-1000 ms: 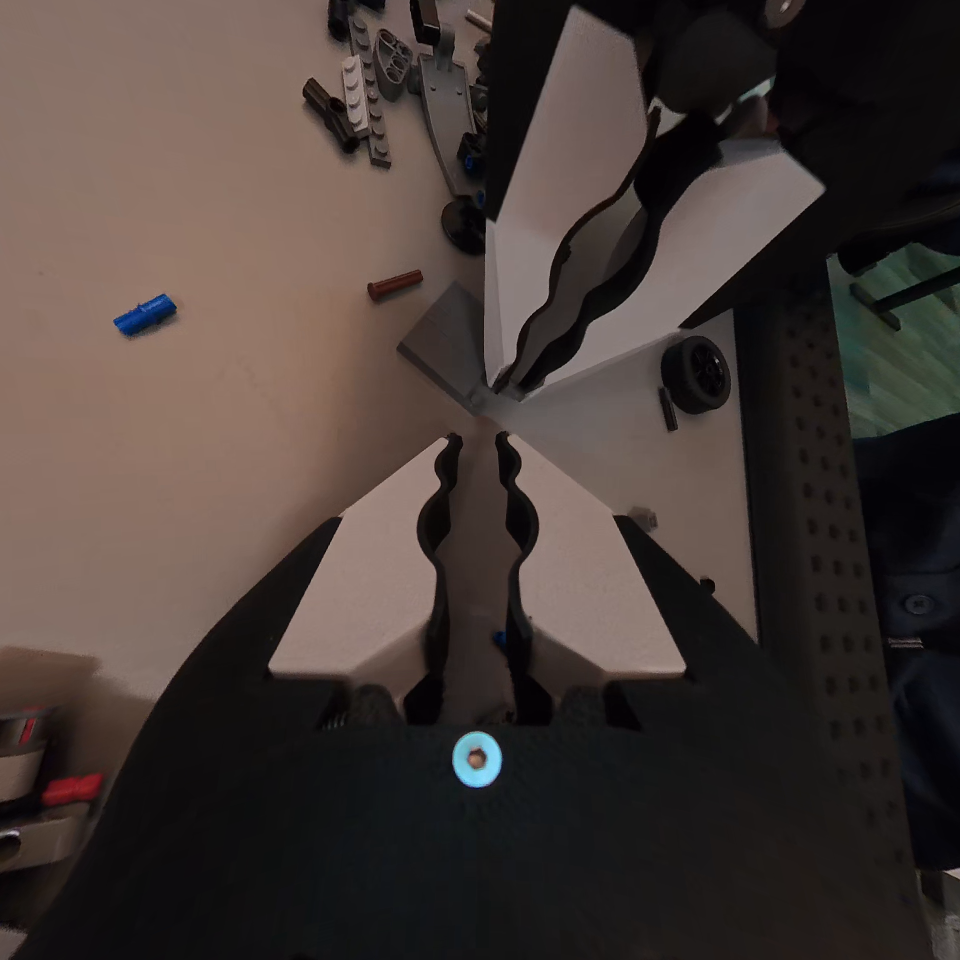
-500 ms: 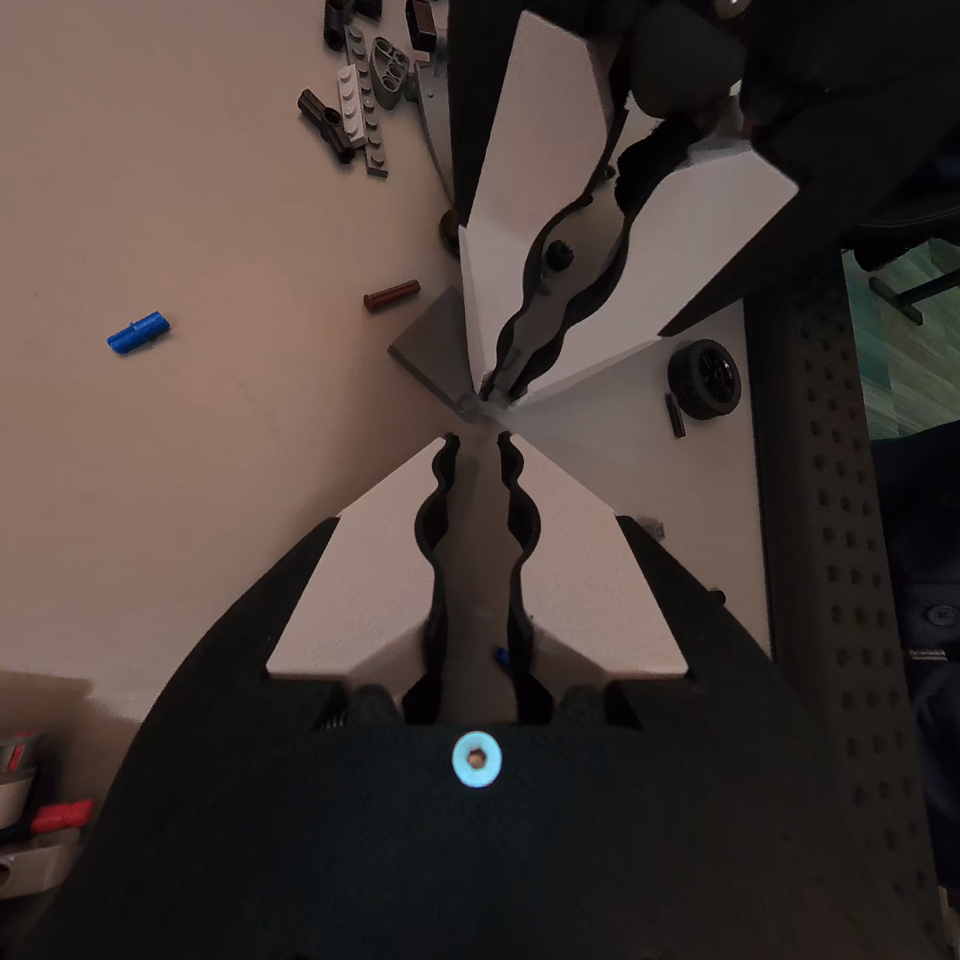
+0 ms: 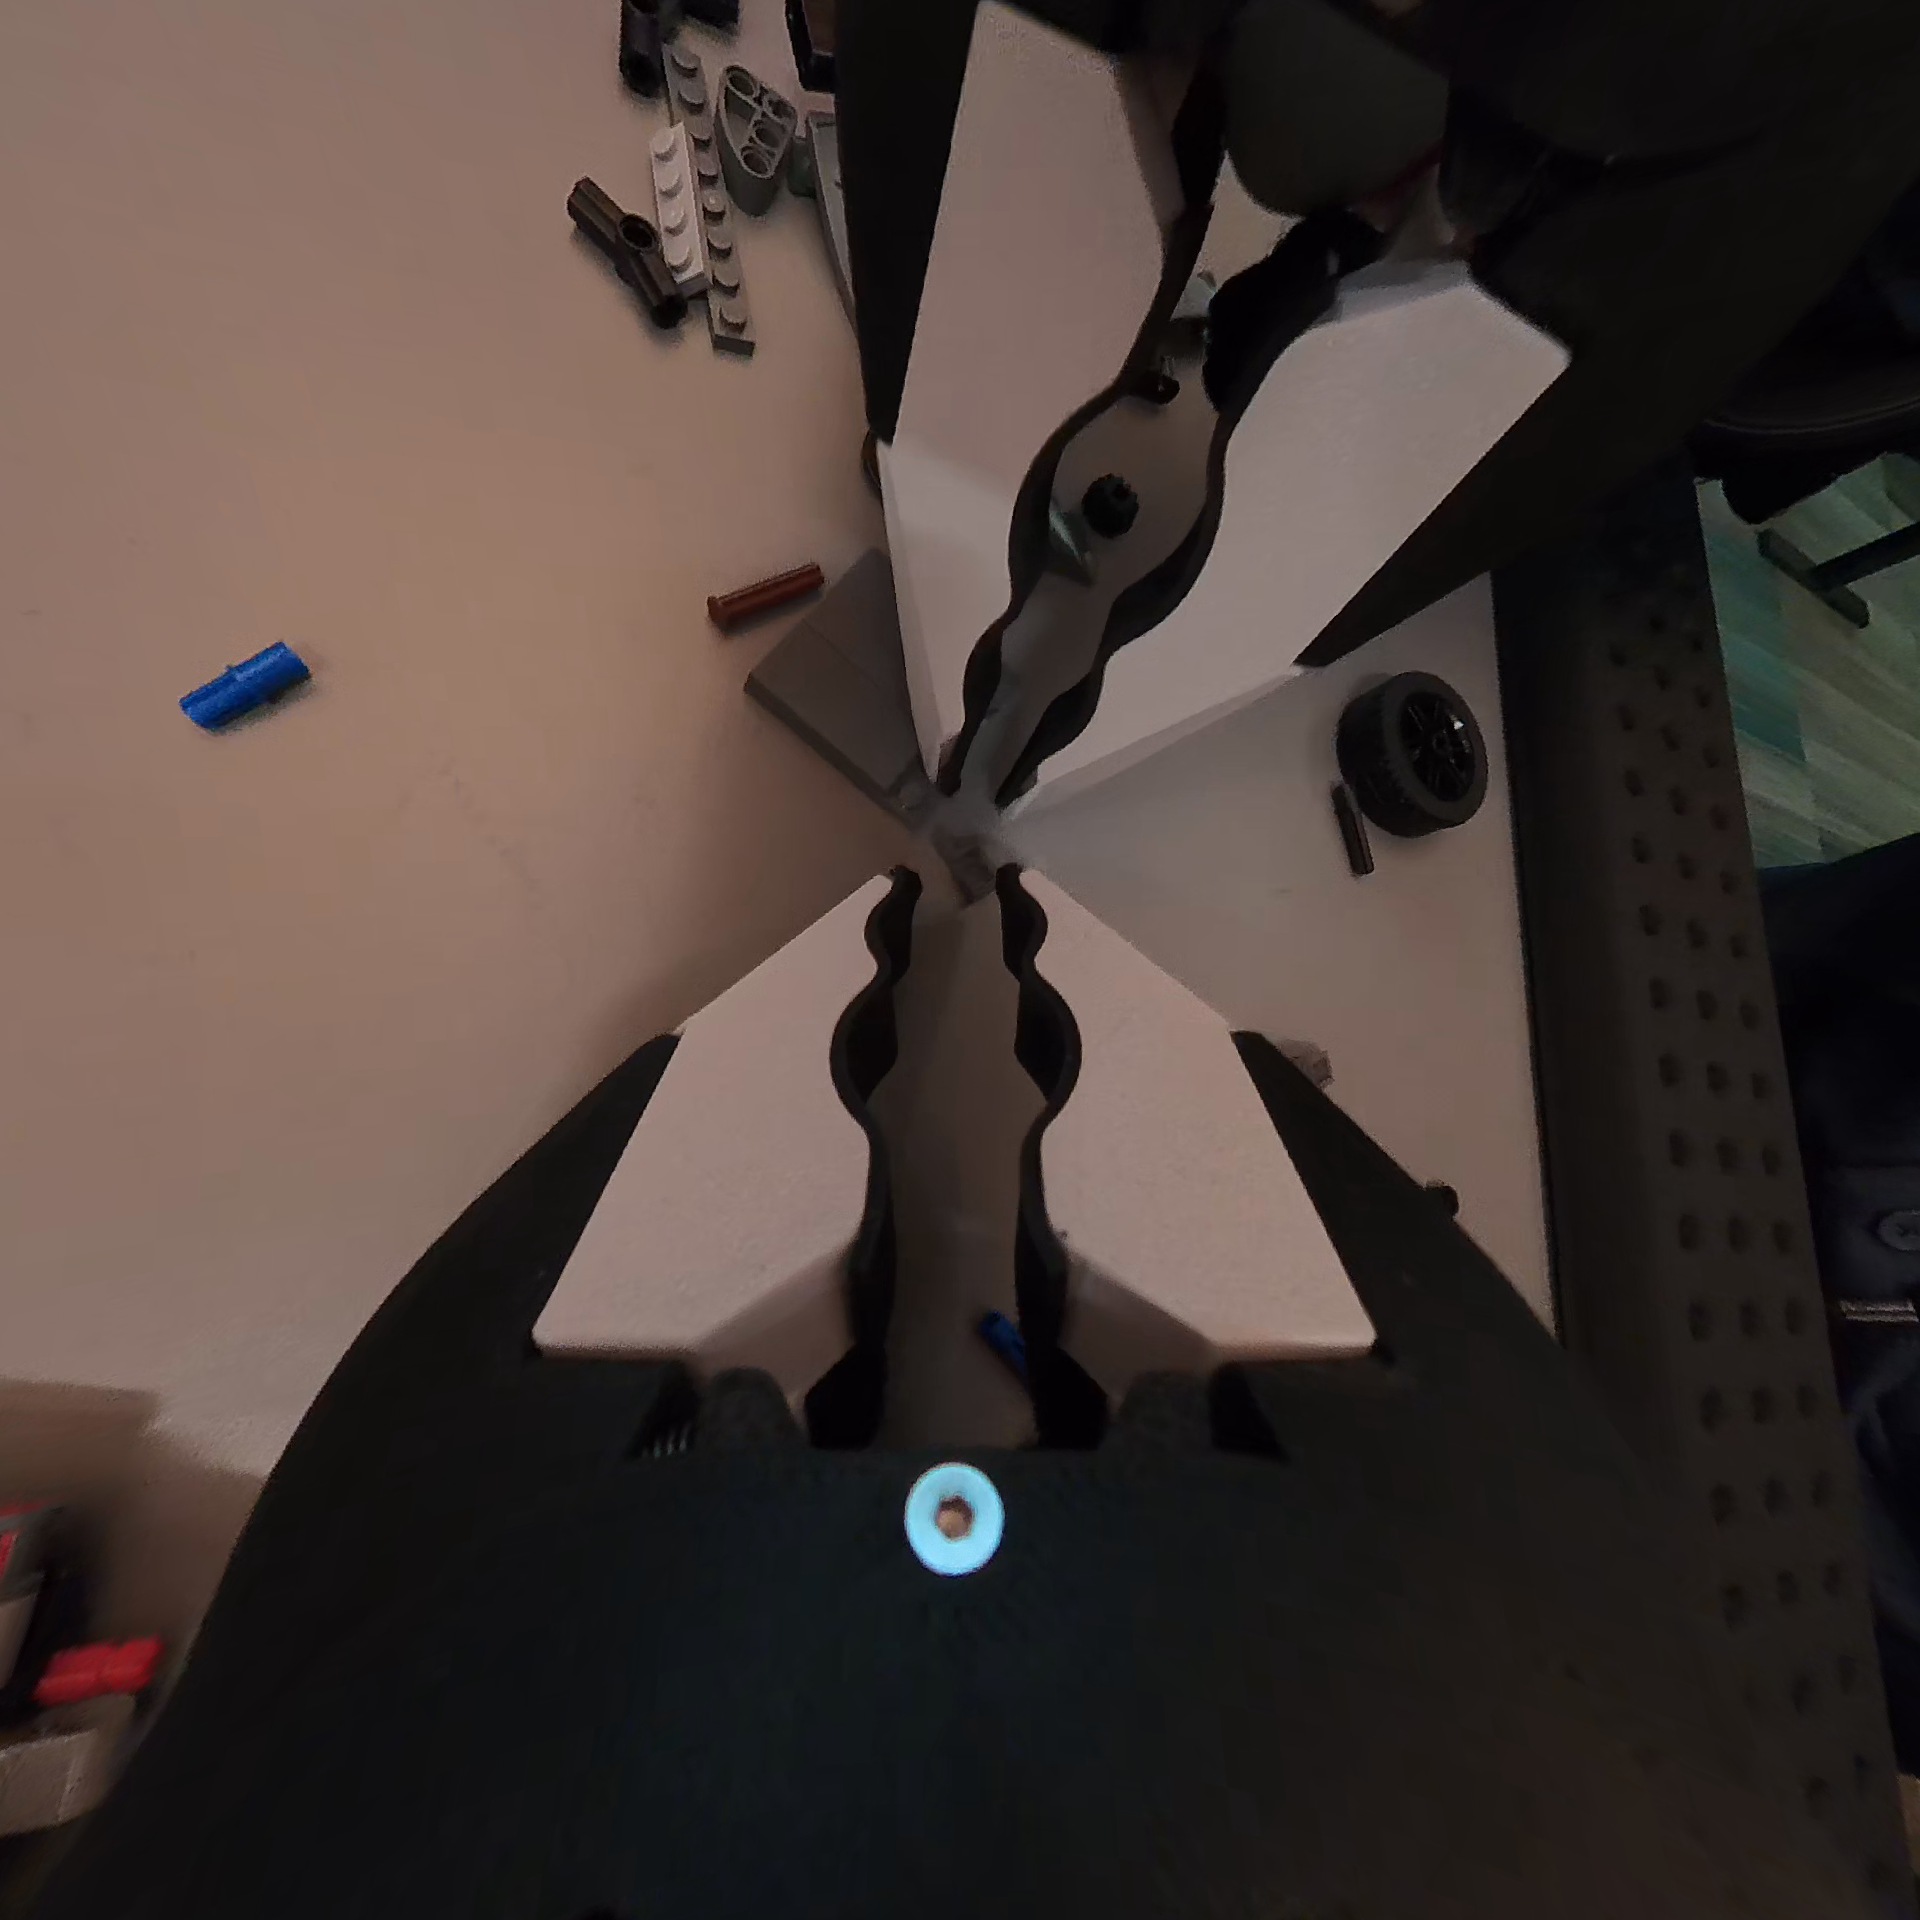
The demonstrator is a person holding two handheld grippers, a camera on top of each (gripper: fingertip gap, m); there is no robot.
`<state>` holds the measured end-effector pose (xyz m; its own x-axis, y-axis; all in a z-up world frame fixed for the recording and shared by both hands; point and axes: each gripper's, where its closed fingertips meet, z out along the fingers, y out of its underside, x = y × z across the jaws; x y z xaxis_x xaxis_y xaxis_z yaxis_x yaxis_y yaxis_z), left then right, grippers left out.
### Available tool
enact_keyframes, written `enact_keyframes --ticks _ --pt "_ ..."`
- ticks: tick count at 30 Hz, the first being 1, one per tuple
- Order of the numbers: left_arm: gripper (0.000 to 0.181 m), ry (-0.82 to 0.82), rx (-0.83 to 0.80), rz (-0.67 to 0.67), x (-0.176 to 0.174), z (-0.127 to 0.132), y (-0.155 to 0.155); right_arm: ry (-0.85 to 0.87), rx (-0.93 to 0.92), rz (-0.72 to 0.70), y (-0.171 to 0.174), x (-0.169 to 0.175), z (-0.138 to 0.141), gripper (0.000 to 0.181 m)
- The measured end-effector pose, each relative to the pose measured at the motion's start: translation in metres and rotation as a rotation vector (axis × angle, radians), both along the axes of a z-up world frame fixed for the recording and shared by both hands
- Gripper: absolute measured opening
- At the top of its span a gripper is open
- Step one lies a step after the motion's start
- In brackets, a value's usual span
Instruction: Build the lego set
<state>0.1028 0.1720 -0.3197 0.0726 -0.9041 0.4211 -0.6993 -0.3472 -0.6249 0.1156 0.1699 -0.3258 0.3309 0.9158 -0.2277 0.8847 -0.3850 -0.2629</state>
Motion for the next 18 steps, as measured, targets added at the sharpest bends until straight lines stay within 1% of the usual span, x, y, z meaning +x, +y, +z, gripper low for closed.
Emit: enact_keyframes --ticks 3,6,9,15,18 --pt "0.015 0.009 0.035 -0.016 -0.001 0.001 -0.001 0.014 0.001 0.003 0.001 0.0 0.003 0.008" --pt "0.02 0.021 0.066 -0.041 0.0 0.001 -0.005 0.024 0.001 0.011 0.0 0.0 0.004 0.008" --pt "0.019 0.045 0.133 -0.044 0.003 -0.002 -0.005 0.035 0.0 0.014 0.0 0.0 0.005 0.007" --pt "0.0 0.075 0.205 -0.057 0.007 -0.006 -0.006 0.064 0.002 0.009 0.003 0.0 0.011 0.007" --pt "0.0 0.076 0.207 -0.057 0.007 -0.006 -0.007 0.075 0.002 0.008 0.003 0.001 0.013 0.006"
